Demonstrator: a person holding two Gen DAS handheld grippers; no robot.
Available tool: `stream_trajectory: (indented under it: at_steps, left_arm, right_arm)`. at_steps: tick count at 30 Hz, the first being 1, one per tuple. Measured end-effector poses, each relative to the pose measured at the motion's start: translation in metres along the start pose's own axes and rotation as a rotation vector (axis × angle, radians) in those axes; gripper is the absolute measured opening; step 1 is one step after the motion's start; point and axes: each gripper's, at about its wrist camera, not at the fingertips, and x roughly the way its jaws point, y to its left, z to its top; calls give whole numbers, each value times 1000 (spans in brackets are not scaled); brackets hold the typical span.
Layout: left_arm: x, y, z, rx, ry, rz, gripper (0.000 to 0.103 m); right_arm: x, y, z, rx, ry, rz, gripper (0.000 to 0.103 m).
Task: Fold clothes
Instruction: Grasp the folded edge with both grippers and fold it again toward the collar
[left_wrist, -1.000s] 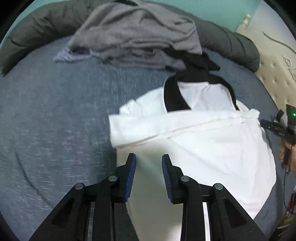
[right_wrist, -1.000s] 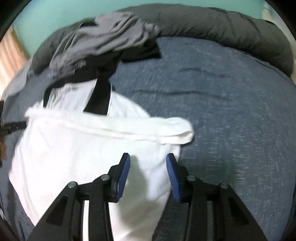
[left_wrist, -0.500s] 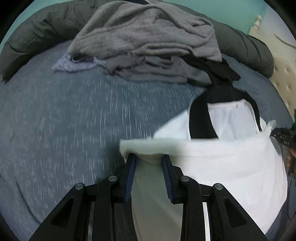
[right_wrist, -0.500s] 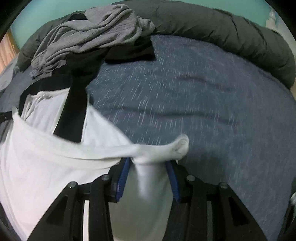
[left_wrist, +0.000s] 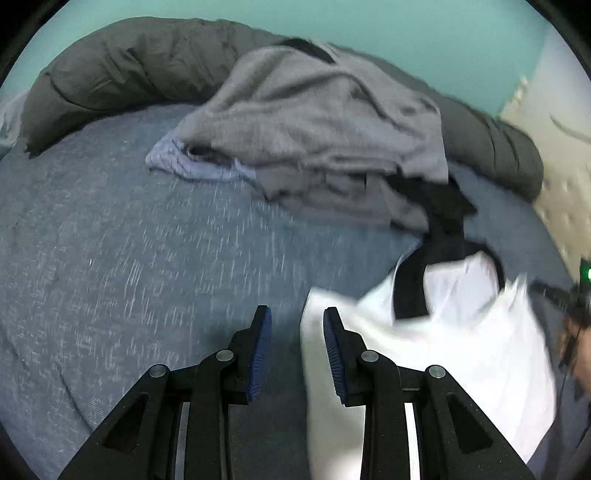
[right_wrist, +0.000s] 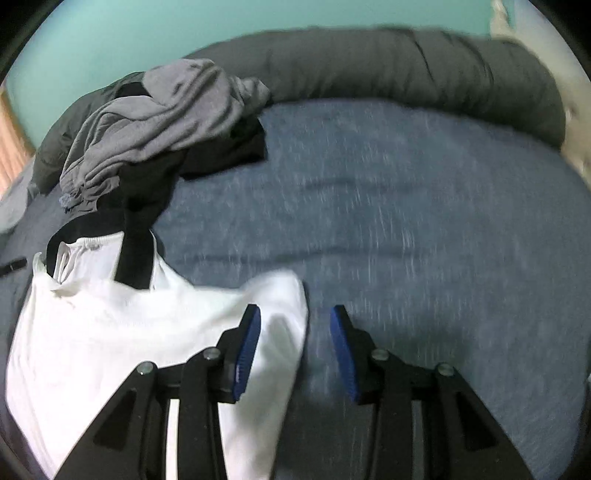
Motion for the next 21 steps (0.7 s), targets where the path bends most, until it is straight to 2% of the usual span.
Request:
stream_trajectory:
  at_steps: [2, 4, 8, 13, 14, 16, 17, 19, 21]
  left_arm:
    - [5, 3, -8, 6, 23, -4, 34]
    - [10, 4, -13, 10, 26, -17, 44]
    - [21, 5, -11, -17, 11, -56, 45]
    - [32, 12, -6, -109, -16, -129, 46]
    - [34, 10, -6, -101, -15, -127, 45]
    - [37, 6, -4, -80, -15, -126, 44]
    - [38, 5, -3, -74, -16, -132, 40]
    - [39, 2, -1, -71, -15, -148, 6]
    - [40, -4, -1, -53, -12, -147, 5]
  right_arm:
    - [1, 0, -4, -3, 10, 6, 39]
    - [4, 3, -6, -16, 16, 21, 40]
    - [13, 6, -2, -33, 22, 28, 42]
    - [18, 2, 1, -8, -9, 55, 41]
    - [19, 2, 0, -12, -10, 57, 38]
    - [20, 1, 2, -12, -19, 72, 19]
    - [19, 1, 3, -8, -25, 83, 9]
    - [17, 0, 4, 6, -37, 96, 4]
    - [13, 3, 5, 6, -59, 99, 3]
